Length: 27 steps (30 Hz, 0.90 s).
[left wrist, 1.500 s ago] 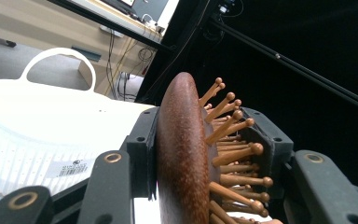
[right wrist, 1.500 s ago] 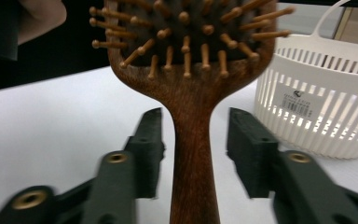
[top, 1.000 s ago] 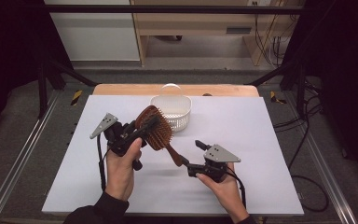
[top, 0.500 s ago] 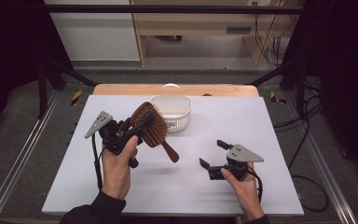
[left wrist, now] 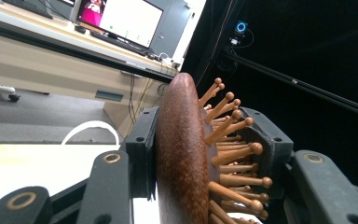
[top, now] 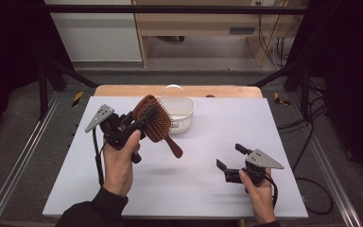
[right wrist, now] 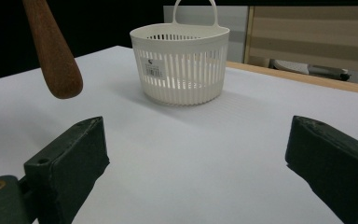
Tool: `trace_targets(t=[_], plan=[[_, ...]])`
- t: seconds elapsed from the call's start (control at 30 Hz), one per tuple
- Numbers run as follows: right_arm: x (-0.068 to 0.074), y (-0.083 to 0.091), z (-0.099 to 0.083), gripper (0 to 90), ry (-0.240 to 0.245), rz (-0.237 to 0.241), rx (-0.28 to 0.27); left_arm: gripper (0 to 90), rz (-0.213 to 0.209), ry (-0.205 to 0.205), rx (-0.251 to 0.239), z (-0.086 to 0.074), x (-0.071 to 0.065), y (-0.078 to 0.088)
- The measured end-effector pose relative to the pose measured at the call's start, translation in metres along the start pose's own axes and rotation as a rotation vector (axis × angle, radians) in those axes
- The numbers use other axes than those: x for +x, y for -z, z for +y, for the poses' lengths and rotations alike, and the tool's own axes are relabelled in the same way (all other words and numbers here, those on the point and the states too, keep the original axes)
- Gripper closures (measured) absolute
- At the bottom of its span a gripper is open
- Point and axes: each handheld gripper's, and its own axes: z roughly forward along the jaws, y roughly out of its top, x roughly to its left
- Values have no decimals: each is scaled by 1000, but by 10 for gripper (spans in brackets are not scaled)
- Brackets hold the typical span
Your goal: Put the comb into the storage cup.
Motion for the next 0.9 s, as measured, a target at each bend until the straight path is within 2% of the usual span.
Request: trace_targets(t=[0.07,0.13,0.3,0.43,0.67,0.9], plan=[[0,0,0,54,-19,16,-10,508,-1,-3,7,1,0,-3],[0,-1,0,58,-15,7,-5,508,0,-1,6,2,-1,-5],[-1,-2,-2,63,-33,21,-5,508,10,-5,6,4,-2,-10],[0,-3,-3,60,-30,29,6,508,0,3,8,7,-1,-16],[-3,-2,-3,62,-37,25,-2,507,-25,-11,-12,23,-3,-30],[-2,-2,-4,63,-29,23,4,507,-24,10,-54,39,2,-45]])
